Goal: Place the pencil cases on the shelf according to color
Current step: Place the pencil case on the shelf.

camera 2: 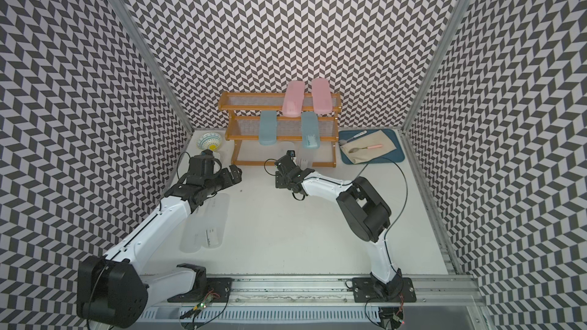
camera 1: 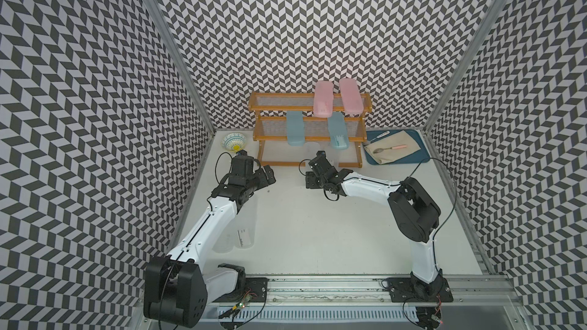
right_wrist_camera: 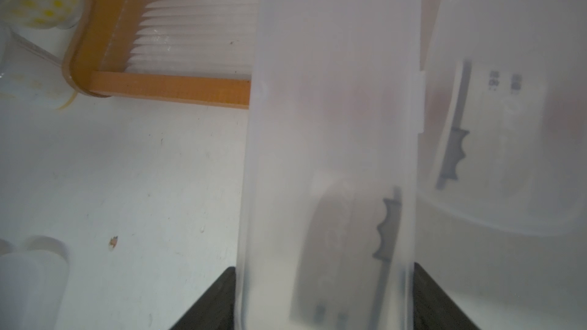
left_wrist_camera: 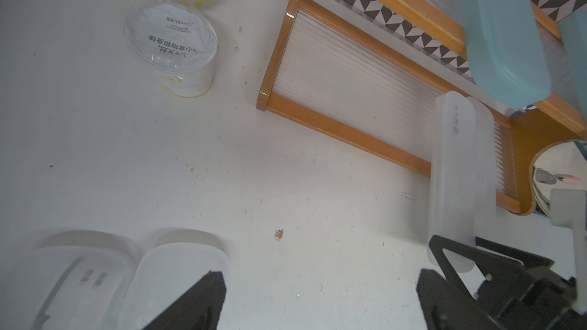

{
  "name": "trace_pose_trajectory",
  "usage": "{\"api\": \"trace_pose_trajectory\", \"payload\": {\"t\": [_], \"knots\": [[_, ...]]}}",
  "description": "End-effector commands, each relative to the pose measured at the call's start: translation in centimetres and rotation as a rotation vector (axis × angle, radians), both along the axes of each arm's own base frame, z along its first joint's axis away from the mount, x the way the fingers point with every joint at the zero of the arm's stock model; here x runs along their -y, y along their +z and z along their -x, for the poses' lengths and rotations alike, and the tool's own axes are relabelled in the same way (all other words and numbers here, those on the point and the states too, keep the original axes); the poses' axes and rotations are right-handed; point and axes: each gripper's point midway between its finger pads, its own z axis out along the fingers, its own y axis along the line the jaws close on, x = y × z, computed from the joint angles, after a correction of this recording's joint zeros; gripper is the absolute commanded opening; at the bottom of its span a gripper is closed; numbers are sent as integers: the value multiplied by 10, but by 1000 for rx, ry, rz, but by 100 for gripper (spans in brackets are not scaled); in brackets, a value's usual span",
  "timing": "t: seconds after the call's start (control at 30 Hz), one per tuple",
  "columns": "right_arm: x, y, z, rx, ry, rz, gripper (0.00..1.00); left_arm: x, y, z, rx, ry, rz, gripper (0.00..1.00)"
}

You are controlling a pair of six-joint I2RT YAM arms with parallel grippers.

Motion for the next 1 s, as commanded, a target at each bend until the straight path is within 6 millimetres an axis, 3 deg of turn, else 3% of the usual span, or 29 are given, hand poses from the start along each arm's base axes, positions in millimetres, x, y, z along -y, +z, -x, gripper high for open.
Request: {"api": "trace_pose_trajectory", "payload": {"t": [0.0, 0.5, 0.73, 0.87, 0.97], "knots": [[-14, 11, -22, 54, -8, -56, 49, 4, 0, -4, 7, -28, 17, 99], [-14, 4, -62, 88, -80, -91, 54, 2, 4, -1, 13, -43, -3, 99], [-11, 2, -69, 91, -104, -96, 76, 5, 0, 3, 3, -75, -15, 99], [-12, 11, -67, 83, -96, -122, 89, 10, -4, 2, -5, -93, 4, 99], [-17, 24, -61, 76, -54, -148, 93, 9, -4, 0, -9, -91, -1, 99]]}}
